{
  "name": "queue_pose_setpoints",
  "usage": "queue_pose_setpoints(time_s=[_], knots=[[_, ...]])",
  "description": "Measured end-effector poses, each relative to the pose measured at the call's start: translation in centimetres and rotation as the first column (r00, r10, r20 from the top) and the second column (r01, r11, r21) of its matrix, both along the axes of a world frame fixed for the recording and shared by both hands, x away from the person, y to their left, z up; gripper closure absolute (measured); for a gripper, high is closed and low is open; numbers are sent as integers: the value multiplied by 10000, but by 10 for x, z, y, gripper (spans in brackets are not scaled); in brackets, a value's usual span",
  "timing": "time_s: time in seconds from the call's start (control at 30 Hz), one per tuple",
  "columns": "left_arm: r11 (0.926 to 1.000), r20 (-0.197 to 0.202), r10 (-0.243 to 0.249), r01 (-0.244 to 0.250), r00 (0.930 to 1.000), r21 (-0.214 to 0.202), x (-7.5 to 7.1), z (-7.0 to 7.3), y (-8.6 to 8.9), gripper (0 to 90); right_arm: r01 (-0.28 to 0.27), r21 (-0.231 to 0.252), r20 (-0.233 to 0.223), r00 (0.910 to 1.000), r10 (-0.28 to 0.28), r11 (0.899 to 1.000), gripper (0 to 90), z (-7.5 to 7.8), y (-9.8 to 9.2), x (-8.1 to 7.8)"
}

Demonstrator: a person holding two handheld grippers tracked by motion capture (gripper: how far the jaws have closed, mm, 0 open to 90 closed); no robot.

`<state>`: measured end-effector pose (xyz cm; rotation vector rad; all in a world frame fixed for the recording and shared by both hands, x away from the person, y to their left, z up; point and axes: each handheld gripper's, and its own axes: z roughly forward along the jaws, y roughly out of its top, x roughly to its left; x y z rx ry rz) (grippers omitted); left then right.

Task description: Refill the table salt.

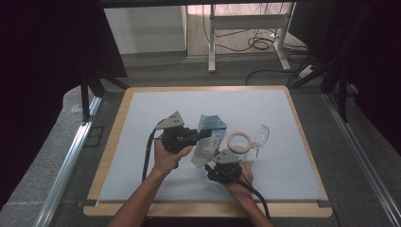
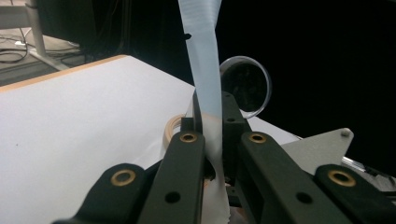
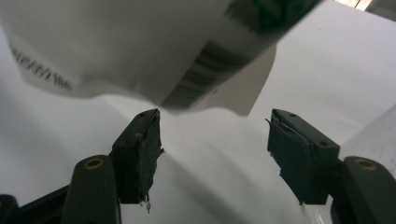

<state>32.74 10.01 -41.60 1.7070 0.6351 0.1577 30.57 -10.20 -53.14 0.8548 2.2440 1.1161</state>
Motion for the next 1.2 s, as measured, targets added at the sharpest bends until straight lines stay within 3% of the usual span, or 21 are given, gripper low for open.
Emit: queue_pose_setpoints(time_s=[0.2,0.27,0.57,1.2], knots=[[10000,-93,-59,60,9999,36,1,-1,-4,896,-276,102,478,9985,271,9996,352,5,2,3],[9999,-87,-73,74,9999,77,2,-1,-6,896,-530,-211,639,9965,543,9984,355,6,3,3],[9996,-219,-119,124,9997,243,8,-1,-10,896,-844,-401,1399,9861,892,9956,411,4,8,-3],[9969,-347,-427,449,9985,644,18,4,-27,898,-956,138,1133,9892,934,9953,442,5,0,-6]])
